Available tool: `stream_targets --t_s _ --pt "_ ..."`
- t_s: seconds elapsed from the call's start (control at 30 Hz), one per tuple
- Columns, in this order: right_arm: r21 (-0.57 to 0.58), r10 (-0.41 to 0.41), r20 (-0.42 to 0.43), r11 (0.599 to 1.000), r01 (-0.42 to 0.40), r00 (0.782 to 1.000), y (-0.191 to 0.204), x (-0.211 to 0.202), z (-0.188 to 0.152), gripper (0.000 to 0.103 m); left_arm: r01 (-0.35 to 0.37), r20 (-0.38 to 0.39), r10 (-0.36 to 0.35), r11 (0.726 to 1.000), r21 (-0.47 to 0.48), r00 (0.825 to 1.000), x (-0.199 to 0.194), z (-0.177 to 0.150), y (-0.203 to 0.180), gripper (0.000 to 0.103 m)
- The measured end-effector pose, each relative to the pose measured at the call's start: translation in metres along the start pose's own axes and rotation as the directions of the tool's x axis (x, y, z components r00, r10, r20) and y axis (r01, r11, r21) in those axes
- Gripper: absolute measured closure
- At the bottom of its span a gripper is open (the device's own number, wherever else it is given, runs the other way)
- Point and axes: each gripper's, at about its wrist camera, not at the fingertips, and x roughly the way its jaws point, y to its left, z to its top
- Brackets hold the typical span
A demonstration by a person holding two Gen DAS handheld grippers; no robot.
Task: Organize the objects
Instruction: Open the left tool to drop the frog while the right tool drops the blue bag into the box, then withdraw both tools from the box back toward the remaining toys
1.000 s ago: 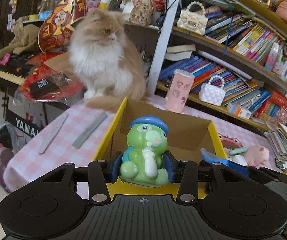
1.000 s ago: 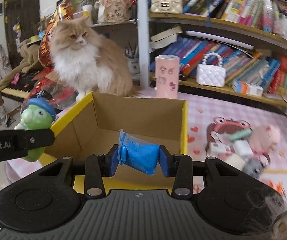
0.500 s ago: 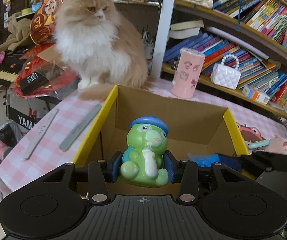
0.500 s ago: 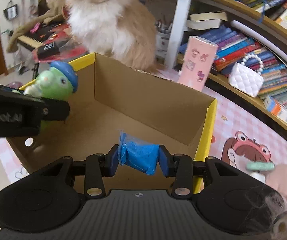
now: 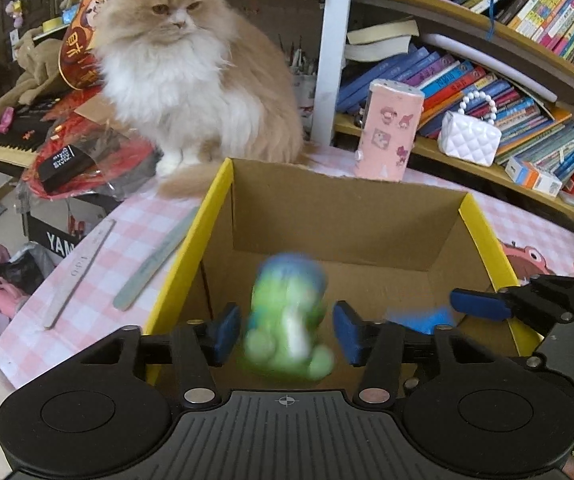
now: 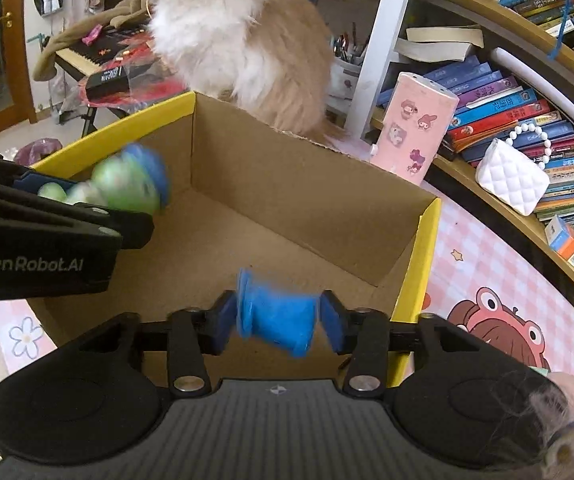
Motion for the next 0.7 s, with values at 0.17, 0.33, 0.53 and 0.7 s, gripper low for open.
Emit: stream_targets --t_s 0.17,0.33,0.53,0.7 --pt "0.037 -0.002 0.036 0.999 0.000 0.999 0.000 -0.011 -0.003 0.046 0.010 0.089 -0.007 0.999 -0.034 0.996 -0.023 0.004 0.006 0.032" --pt "0.078 -0.003 0.108 0.997 -0.006 0.994 0.008 -0.046 -0.004 0.046 0.007 0.186 0.000 0.999 -0.038 0.983 -0.061 0.002 0.010 0.025" --pt "0.169 -0.036 0.184 0.986 0.004 0.982 0.021 -0.091 -0.006 0.044 0.006 0.259 0.006 0.999 -0.045 0.966 -0.100 -0.011 0.022 0.020" --pt "0.228 -0.076 0.196 0.973 0.030 0.978 0.039 -0.119 -0.019 0.044 0.012 0.261 0.006 0.998 -0.068 0.965 -0.117 -0.030 0.040 0.019"
